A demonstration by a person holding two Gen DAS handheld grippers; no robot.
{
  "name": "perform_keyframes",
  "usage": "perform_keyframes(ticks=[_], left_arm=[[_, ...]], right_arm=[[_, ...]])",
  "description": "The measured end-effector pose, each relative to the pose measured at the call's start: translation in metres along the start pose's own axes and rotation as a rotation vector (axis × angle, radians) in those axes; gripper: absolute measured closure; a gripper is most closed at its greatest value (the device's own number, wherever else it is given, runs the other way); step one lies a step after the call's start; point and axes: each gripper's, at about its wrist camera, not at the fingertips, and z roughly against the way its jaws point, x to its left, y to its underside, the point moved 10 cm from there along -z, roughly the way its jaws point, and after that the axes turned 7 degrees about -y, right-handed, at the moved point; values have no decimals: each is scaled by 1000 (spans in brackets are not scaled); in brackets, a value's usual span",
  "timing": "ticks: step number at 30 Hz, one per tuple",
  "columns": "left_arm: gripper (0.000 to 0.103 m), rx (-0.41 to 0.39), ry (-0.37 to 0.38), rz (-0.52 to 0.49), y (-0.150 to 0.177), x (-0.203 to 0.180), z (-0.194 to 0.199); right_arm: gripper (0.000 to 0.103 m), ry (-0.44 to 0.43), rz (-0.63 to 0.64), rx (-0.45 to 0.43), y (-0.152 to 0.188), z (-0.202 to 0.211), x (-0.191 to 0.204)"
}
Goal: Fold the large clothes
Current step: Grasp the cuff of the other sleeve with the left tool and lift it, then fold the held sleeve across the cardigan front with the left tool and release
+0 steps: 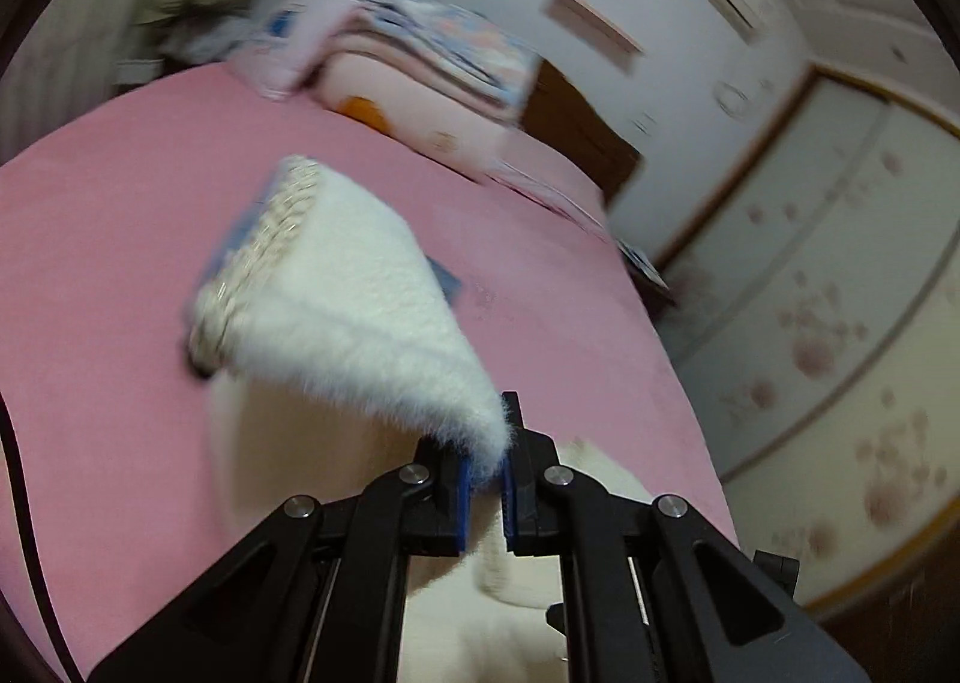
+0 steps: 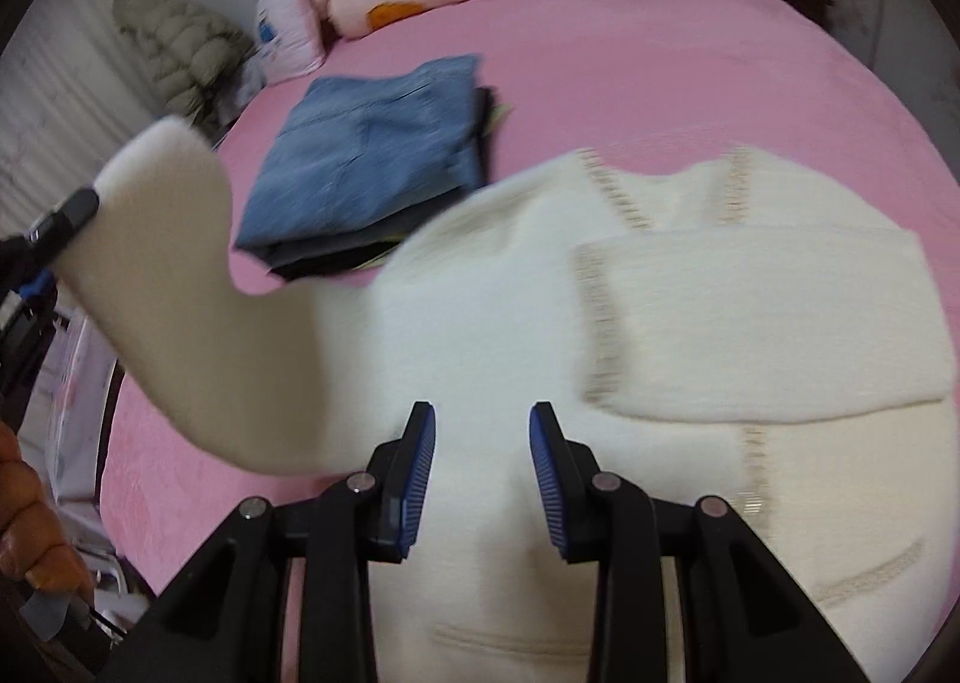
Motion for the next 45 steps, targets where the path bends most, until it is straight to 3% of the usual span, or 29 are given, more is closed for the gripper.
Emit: perform_keyframes(ticks=[3,8,13,16,19,20,25,30,34,37,39,45], left_arm=[[97,82,50,-102,39,-69,-52],[97,258,61,-239,131,-138,-139],[95,422,-46,-383,220,-143,-210],[70,487,-90,-424,246,-133,-225],[50,485,-75,-411,244,-133,-219],[39,484,-78,-404,242,-133,-210],[37,448,-83,-368,212,-122,-176],[23,377,-115,-318,166,-94,-127],[17,328,-219,-329,142,-56,-107],[17,341,-327,-320,132,-15,-117],[17,356,-385,-259,127,22,-130],[17,362,-476,-125,107,105,-164]], right_arm=[[70,54,-31,-32,-4,23,-54],[70,138,-78,-55,-1,47,-149],[70,174,-111,-3,14,38,-211],[70,159,-130,52,21,25,-231],[70,128,-150,88,22,15,-238],[70,114,-152,93,20,11,-238],[70,55,-131,80,7,9,-231],[70,-11,-150,55,-17,20,-226],[64,-33,-159,47,-27,27,-225],[60,-20,-164,57,-32,16,-229],[60,-10,-157,65,-36,5,-235],[60,22,-128,118,-46,-44,-257]])
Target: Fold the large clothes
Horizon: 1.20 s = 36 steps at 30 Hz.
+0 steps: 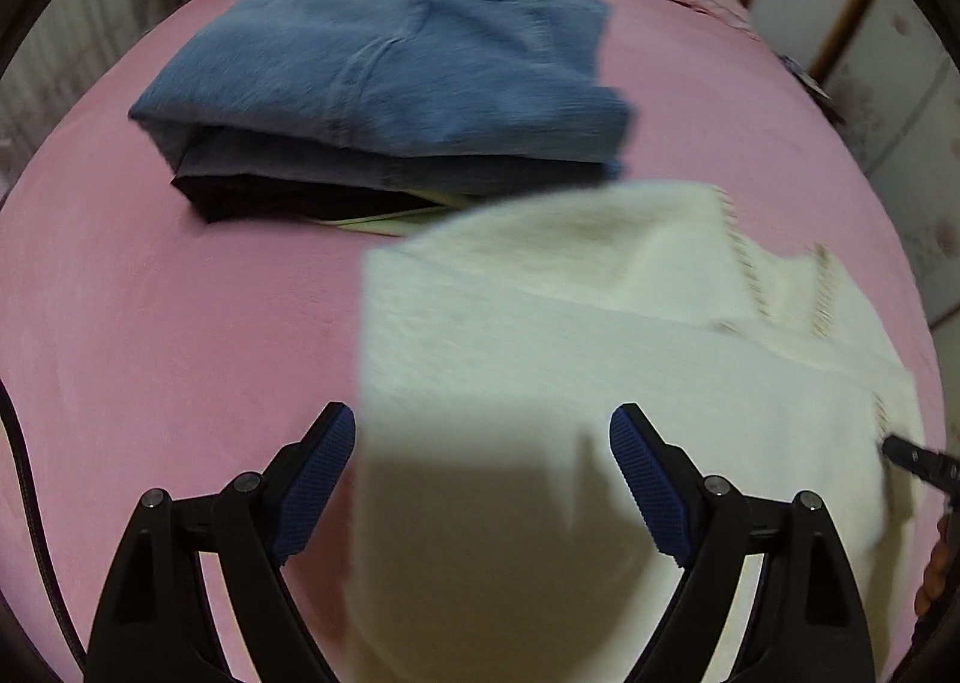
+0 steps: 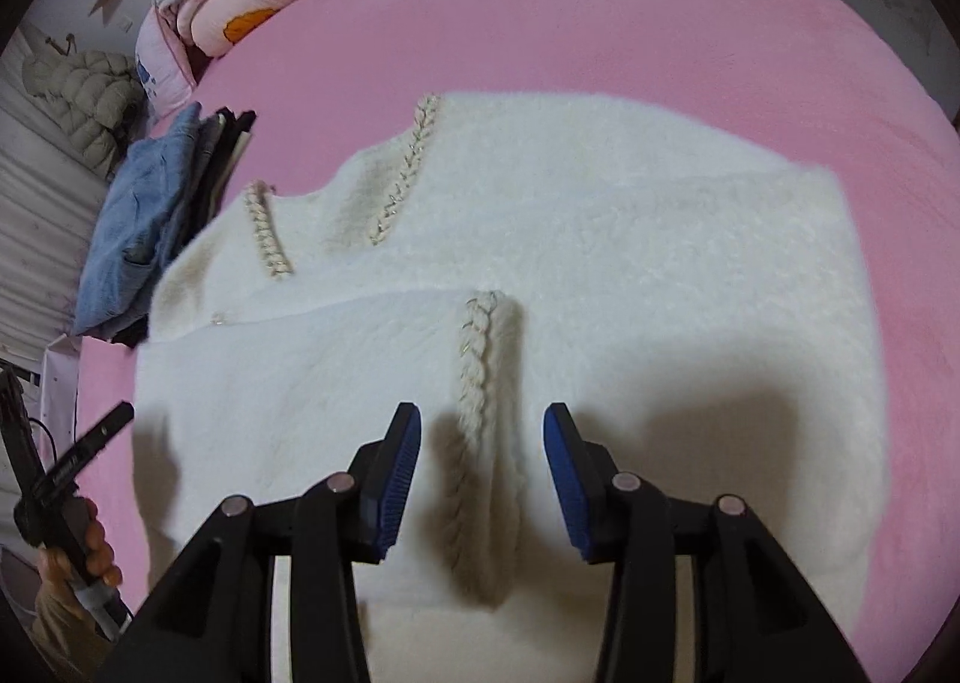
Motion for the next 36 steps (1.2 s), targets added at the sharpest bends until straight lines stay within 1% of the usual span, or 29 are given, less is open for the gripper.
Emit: perform_keyframes(ticks=[2,4,5,6,7,8,9,10,11,12,14,17,19,21,22,23,24,25,26,28,29,30,31,33,35,36], left_arm=[[17,37,2,40,-1,12,-23],[20,75,29,80,2,17,-39],[30,84,57,101,4,17,-44],[42,85,82,121,4,17,-46],[48,82,84,130,4,18,-47],[62,69,62,137,3,21,-44],[79,57,40,138,3,23,-40],[86,38,26,141,2,25,-34],[90,13,30,146,0,26,-25],[91,-14,31,149,-1,26,-16],[91,-60,23,140,-3,26,-3],[91,-109,-1,126,-5,26,5],[91,-107,-32,123,-3,29,-3],[90,-87,-65,124,3,31,-12],[89,-77,-82,114,8,28,-20],[86,-75,-104,94,10,26,-25],[83,-82,-124,74,11,25,-26],[81,-87,-148,49,11,24,-24],[77,-86,-171,26,11,22,-20],[68,-71,-196,11,11,21,-10],[60,-66,-199,14,11,20,-2],[55,-79,-198,22,10,15,9],[53,-106,-184,35,9,10,23],[47,-159,-137,49,13,-7,50],[45,-196,-86,53,24,-31,72],[45,-201,-66,49,27,-44,75]], right_arm=[[60,2,-4,20,-4,-17,-4],[59,-18,-7,6,-7,-23,-3],[68,-32,4,-8,-8,-24,0],[78,-39,27,-7,-7,-26,5],[87,-27,46,1,-6,-27,7],[89,-16,72,-3,-5,-25,11],[89,0,101,-14,-6,-22,15],[90,6,115,-25,-6,-18,17],[90,4,123,-41,-9,-11,20],[90,-7,130,-68,-15,-2,24],[90,-16,150,-121,-25,12,33],[90,27,216,-198,-45,22,41],[90,44,206,-184,-51,10,36],[89,58,164,-126,-49,-15,21],[87,72,153,-91,-46,-28,16],[86,77,141,-68,-42,-37,11],[85,72,133,-75,-42,-39,8],[81,67,127,-78,-42,-37,8],[79,74,117,-73,-42,-33,8],[78,110,105,-69,-39,-21,7],[78,130,109,-82,-37,-12,7],[78,143,123,-105,-34,-1,10],[78,142,136,-119,-31,7,15],[78,125,177,-150,-21,23,33],[78,94,210,-173,-14,30,51],[78,58,228,-182,-9,30,66]])
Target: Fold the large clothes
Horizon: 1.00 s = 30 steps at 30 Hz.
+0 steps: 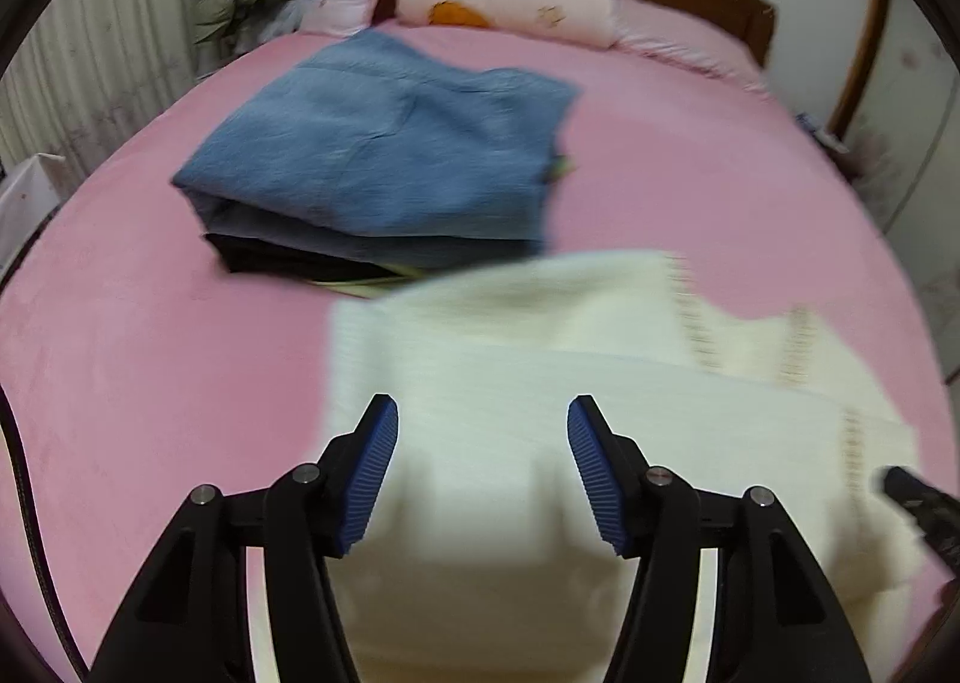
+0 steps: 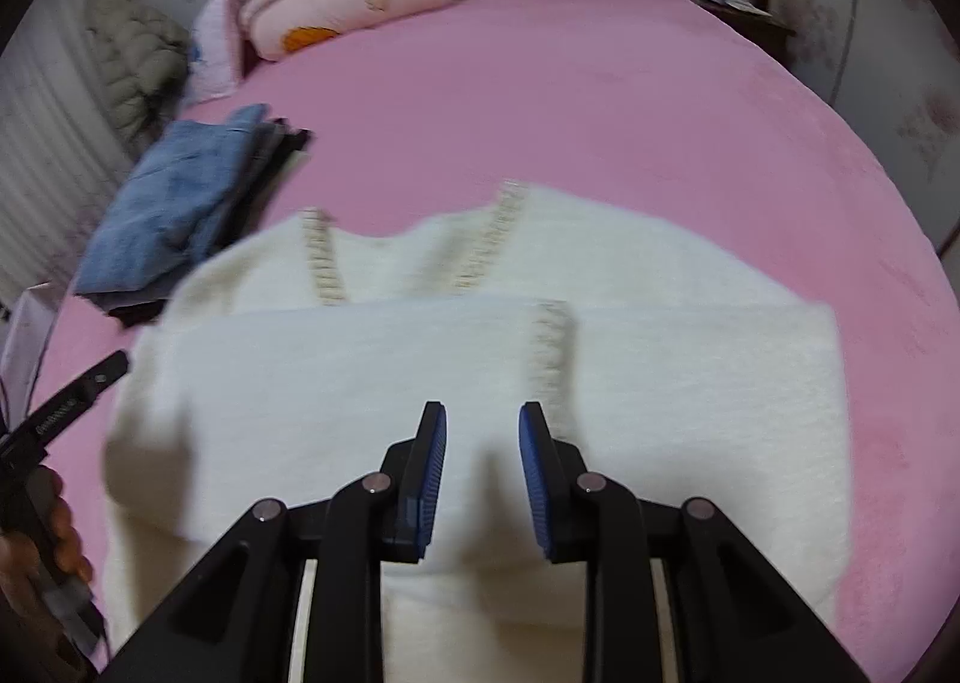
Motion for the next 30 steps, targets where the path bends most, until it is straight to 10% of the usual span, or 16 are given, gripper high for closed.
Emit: perform_keyframes(ticks=[8,13,16,20,30], left_arm=[[42,126,-18,-84,50,-63,-38],[23,122,-103,-45,41,-20,-53],[23,124,-127,-56,37,7,-61],[23,92,-156,-138,40,17,-60],[23,147,-158,-131,39,11,-43]], right_arm=[[78,-56,88,68,24,-53,48],[81,121,121,61,33,-51,-8],[103,130,102,45,39,-34,-48],[87,345,96,64,48,-13,-106],[88,210,-40,87,54,11,-120]])
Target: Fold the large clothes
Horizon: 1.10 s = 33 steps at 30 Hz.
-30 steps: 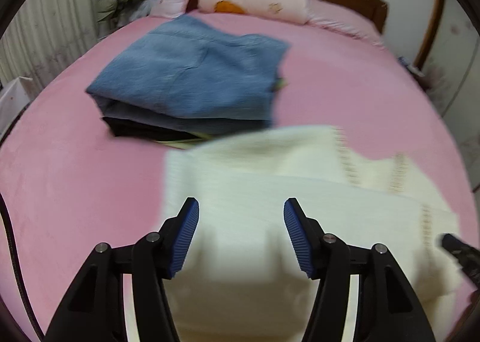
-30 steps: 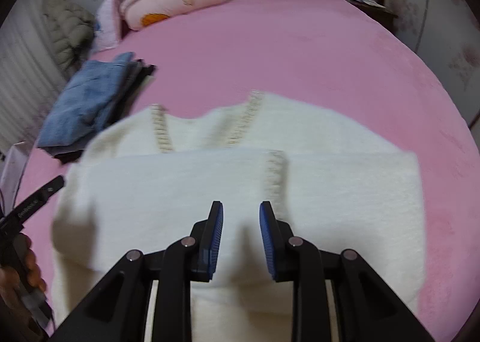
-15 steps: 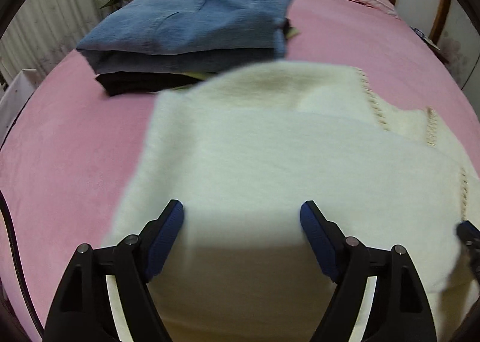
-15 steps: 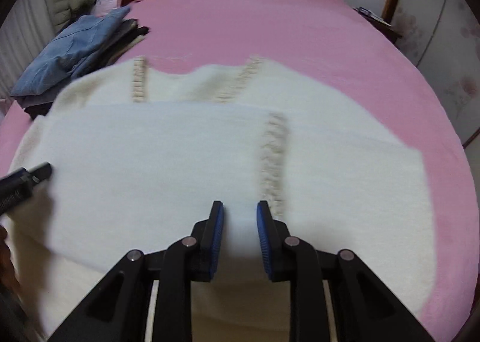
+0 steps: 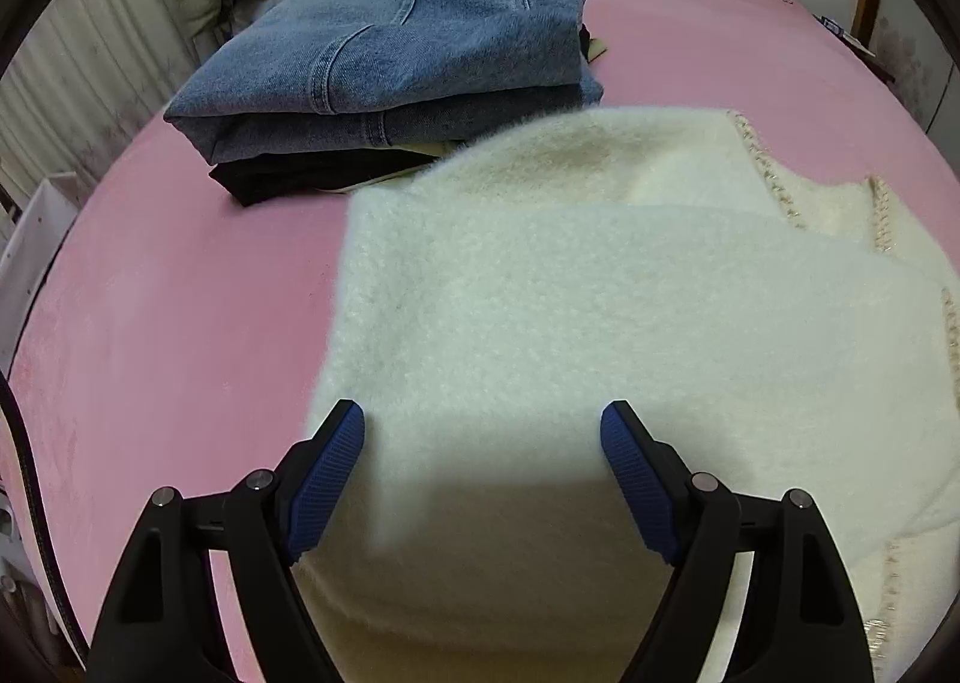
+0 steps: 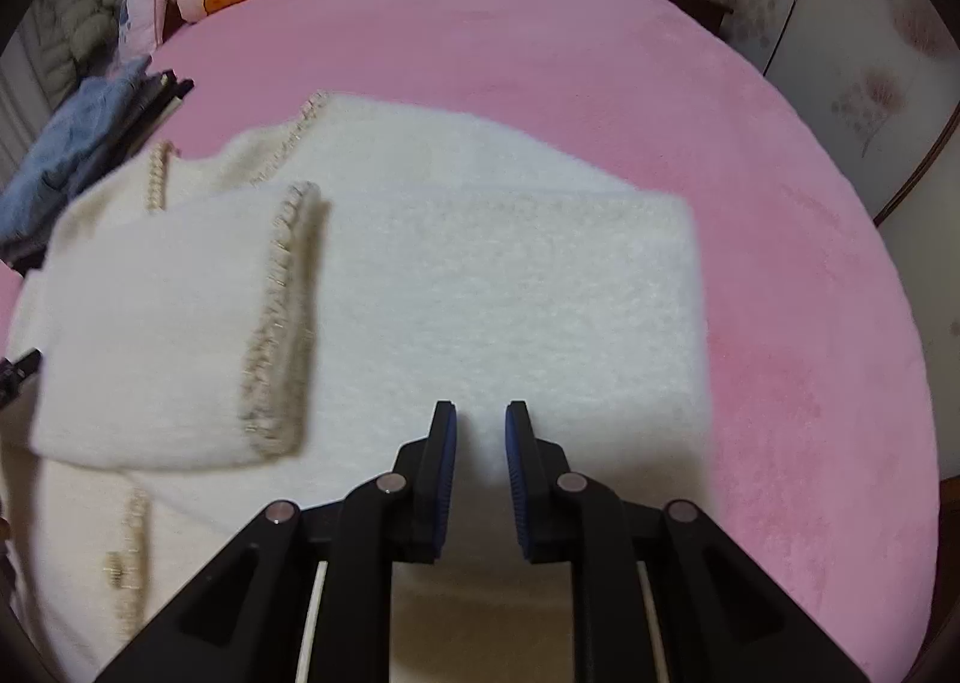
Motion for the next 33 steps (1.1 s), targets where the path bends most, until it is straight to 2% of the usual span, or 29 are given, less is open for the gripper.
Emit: perform_keyframes(ticks=[4,6,9,13,17,19,21,24,27,33], left_arm=[[23,-8,45,22,-7,4,42],[19,-9,90,37,-12,5,72],[16,-49,129,52,-20,11,125],[14,-102,176,61,-25,19,200],[14,-149,212,73,-27,32,264],[14,-170,247,88,-28,39,288],[14,-196,255,99,-26,49,311],[14,-232,244,83,-17,62,339],[14,-219,278,65,-3,71,351],[14,-231,245,54,32,101,362]], right_arm=[[85,-59,-25,-15,-8,35,7],[85,-93,-31,-17,-13,61,11],[85,-163,-40,-14,-24,102,22],[83,-220,-8,-54,-43,165,41],[67,-276,46,-134,-56,236,59],[61,-300,82,-184,-57,273,69],[61,-313,97,-219,-55,301,74],[61,-320,82,-269,-44,337,77],[61,-313,39,-302,-25,362,77],[61,-265,-39,-301,32,373,77]])
